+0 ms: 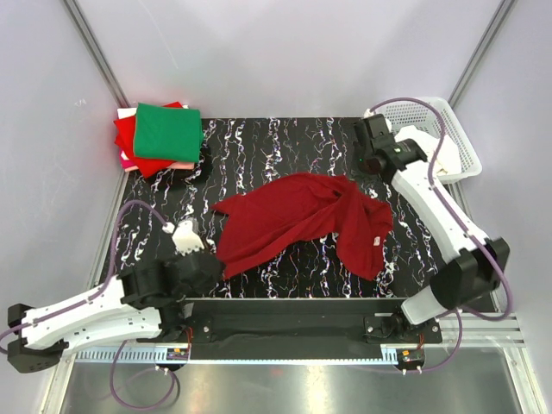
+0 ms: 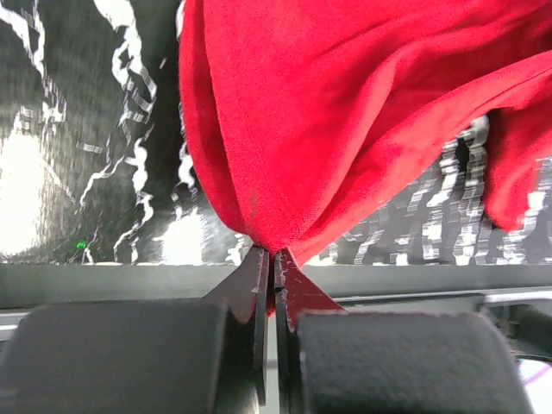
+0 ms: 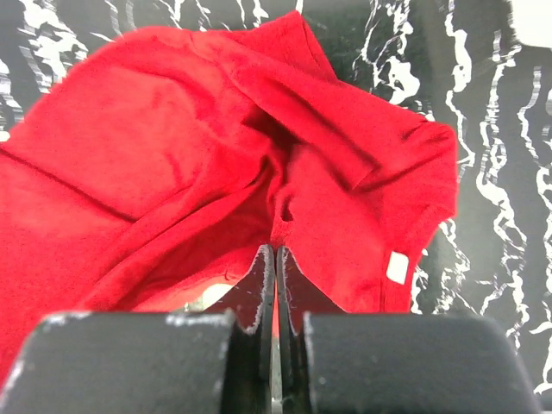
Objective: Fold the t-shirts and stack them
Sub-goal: Flatten the tshirt out
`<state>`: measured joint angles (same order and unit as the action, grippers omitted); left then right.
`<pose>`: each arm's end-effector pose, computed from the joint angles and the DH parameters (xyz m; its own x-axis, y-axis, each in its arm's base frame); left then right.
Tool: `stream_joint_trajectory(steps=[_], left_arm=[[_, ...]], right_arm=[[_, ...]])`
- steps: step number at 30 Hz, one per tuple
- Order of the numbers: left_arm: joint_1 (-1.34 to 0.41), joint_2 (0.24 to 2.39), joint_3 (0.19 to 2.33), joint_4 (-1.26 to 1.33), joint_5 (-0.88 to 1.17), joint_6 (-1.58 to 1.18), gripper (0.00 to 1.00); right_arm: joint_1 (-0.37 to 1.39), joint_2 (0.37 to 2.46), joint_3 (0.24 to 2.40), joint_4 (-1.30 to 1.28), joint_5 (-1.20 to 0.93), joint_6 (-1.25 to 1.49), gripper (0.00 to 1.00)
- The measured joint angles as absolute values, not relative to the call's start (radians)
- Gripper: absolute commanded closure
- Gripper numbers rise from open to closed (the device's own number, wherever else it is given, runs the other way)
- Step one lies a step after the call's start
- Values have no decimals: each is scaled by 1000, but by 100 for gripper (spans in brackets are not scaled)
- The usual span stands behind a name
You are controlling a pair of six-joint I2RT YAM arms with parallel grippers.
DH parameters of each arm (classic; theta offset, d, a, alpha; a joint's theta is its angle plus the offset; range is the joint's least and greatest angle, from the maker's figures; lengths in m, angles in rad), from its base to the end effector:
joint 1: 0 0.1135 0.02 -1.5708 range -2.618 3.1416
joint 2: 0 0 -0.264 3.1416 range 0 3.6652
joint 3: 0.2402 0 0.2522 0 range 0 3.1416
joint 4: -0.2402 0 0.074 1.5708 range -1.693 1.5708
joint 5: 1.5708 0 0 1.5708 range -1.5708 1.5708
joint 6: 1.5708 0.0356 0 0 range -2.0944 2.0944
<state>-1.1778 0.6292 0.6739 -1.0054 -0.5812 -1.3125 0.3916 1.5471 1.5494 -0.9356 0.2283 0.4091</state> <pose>0.0594 -0.0923 0.2547 -0.7102 -0.3970 -0.5814 -0.1370 0.8880 -0.4390 0.3019 0.1159 0.3507 -0.7798 0.0972 -0.6184 0.0686 0.9952 0.0699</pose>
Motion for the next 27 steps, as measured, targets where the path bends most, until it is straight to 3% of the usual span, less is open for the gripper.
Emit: stream_joint_trajectory(steps=[9,16,27], left_arm=[[-1178,639,1000,-1108,-648,-1178,100],[-1179,664,1308,-1073,-652,-938,100],[-1179,740,1699,-916,-439,-477,100]], right_arm=[[392,1374,1613,-1050,290,418,100],[392,1151,1781,-1105,333,427,100],[392,820,1988,-984,286,300,100]])
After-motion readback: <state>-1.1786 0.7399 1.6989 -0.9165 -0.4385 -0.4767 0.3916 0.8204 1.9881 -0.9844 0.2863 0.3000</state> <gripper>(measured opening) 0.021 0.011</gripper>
